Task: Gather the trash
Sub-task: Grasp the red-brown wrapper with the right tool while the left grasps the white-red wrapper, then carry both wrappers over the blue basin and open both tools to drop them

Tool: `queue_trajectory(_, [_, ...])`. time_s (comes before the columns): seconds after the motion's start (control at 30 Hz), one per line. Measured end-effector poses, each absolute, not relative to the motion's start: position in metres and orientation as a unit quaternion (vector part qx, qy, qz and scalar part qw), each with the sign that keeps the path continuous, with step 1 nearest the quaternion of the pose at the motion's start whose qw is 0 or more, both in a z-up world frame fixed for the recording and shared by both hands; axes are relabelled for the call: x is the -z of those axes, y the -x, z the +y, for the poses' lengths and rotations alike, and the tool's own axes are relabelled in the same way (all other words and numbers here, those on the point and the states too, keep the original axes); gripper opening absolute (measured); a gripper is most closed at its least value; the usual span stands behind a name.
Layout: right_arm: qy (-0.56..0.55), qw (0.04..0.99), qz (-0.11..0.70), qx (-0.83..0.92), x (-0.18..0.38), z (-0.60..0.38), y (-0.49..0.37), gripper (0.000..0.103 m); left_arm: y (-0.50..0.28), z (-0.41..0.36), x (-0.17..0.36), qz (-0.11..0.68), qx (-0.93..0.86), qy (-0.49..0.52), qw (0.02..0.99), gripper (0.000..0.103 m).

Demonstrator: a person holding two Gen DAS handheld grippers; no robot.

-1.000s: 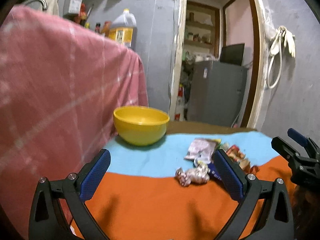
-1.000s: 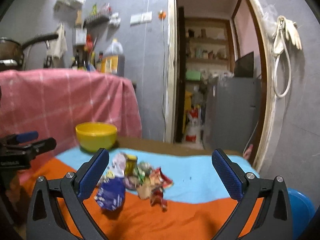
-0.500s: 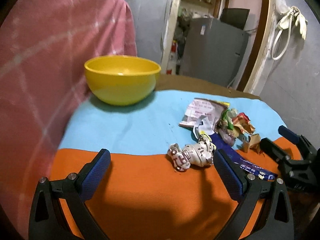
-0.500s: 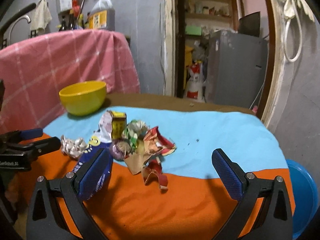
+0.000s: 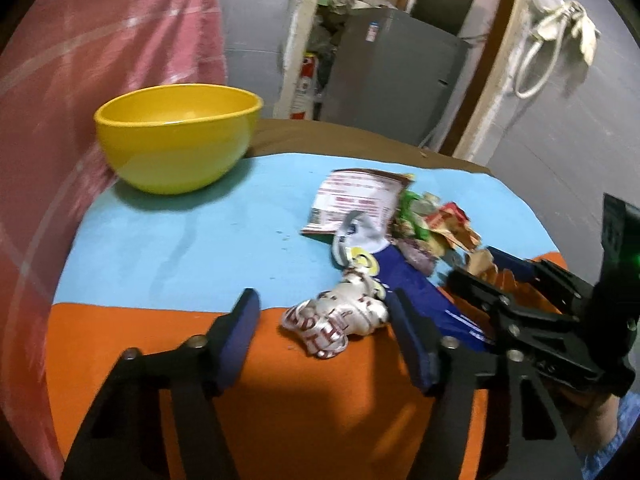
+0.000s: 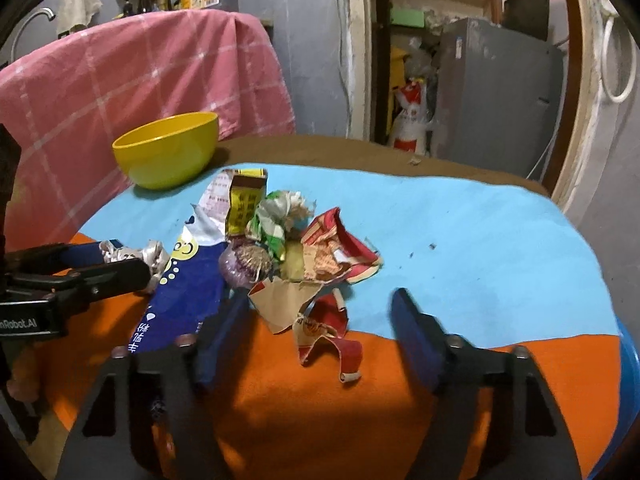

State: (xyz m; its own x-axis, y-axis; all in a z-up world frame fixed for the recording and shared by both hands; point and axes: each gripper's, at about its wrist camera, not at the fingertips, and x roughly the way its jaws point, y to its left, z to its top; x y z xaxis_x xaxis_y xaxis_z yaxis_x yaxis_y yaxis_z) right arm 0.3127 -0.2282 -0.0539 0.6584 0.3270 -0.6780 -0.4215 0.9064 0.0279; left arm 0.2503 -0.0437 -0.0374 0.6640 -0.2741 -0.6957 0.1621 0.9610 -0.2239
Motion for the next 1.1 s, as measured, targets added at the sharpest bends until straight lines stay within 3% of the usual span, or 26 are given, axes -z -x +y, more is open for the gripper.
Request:
queue_trajectory(0.07, [0.059,0.907,0.359,-0.213,0.053,-0.231,-0.312,0.048,-0.250,-0.048,0.036,0.393,0.131,0.066,0.908,0.041])
queue_trajectory(0.3, [0.040,0.905,0.355,-0.233,0.051,-0.235,-0.309,0.022,-0.245,-0.049,0.035,0.396,0.129,0.077,0.906,0.032])
queue_trajectory(0.7, [0.018,0.918,0.305,-0.253,0.035,-0.250,-0.284,0.020,-0.222,-0.069,0.005,0.326,0.119,0.069,0.936,0.031])
queue_trajectory(1.1, [-0.037,0.982,0.103,-0.151,-0.028,-0.344,-0.233,0.020,-0.222,-0.164,-0.045,0.210,0.204,0.048,0.955,0.031])
